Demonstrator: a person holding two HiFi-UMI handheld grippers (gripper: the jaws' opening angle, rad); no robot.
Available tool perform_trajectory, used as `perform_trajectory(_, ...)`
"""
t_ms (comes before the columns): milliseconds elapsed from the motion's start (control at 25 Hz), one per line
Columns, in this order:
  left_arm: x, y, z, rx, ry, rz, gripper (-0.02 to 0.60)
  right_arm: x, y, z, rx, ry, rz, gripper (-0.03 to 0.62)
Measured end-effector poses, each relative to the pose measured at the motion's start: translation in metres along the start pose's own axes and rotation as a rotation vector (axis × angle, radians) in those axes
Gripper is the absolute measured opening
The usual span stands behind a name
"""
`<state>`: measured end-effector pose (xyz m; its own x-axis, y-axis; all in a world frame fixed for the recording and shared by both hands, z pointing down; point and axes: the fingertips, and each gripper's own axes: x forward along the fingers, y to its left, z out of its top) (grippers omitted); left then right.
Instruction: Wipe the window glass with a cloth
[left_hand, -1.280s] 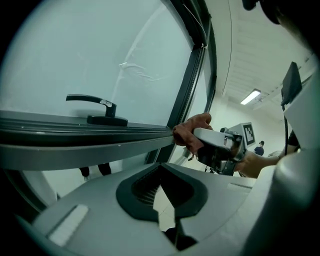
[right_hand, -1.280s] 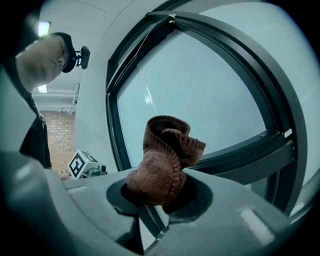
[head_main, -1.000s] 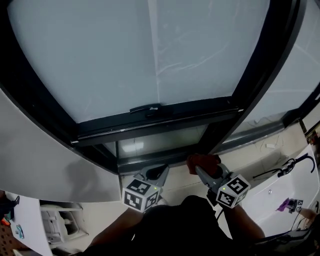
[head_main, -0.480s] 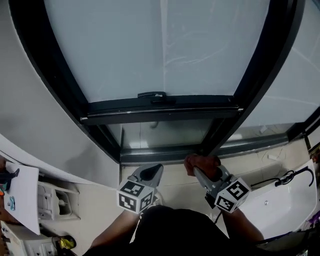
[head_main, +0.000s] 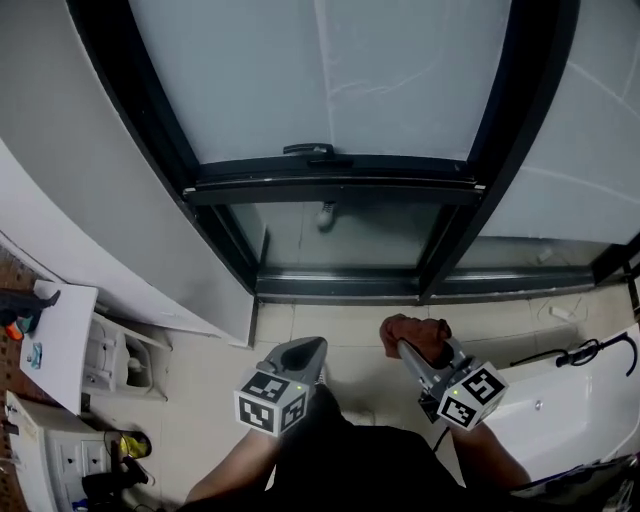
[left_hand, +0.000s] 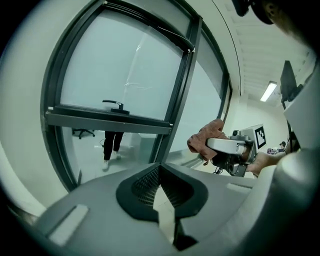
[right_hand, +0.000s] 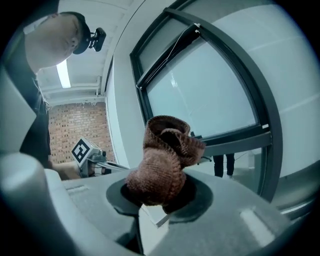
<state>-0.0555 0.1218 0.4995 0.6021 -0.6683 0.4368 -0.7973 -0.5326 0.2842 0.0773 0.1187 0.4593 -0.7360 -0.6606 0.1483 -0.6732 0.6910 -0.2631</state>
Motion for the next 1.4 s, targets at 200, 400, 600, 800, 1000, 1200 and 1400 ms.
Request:
perform_trajectory(200, -0.022, -0.010, -0.016, 0.002, 0.005, 0.023, 0.017, -0.013, 0.014, -0.005, -0.006, -0.004, 0.012, 0.081)
perform_trajectory(400, -0.031, -0.004, -0.021, 0.014, 0.018, 0.007, 0.017, -0.012, 0.029, -0.010, -0.036, 0.022, -0.008, 0.081)
perform_trajectory(600, -0.044, 0.018, -0.020, 0.021, 0.037, -0.013, 0.017, 0.000, 0.040, -0.012, -0.024, 0.023, -0.056, 0.081)
perform_trajectory(800, -0.063, 0.043, -0.015, 0.036, 0.029, -0.032, 0.017, 0.025, 0.054, -0.013, -0.006, 0.000, -0.089, 0.081)
perform_trajectory(1000, -0.081, 0.063, -0.020, 0.049, 0.051, -0.057, 0.017, 0.048, 0.075, -0.013, -0.006, -0.020, -0.111, 0.081)
perform_trajectory(1200, -0.086, 0.076, -0.020, 0.055, 0.049, -0.077, 0.017, 0.060, 0.093, -0.022, 0.008, -0.004, -0.122, 0.081)
perform_trajectory(1400, -0.086, 0.079, -0.014, 0.050, 0.025, -0.087, 0.017, 0.059, 0.094, -0.024, -0.005, 0.012, -0.140, 0.081)
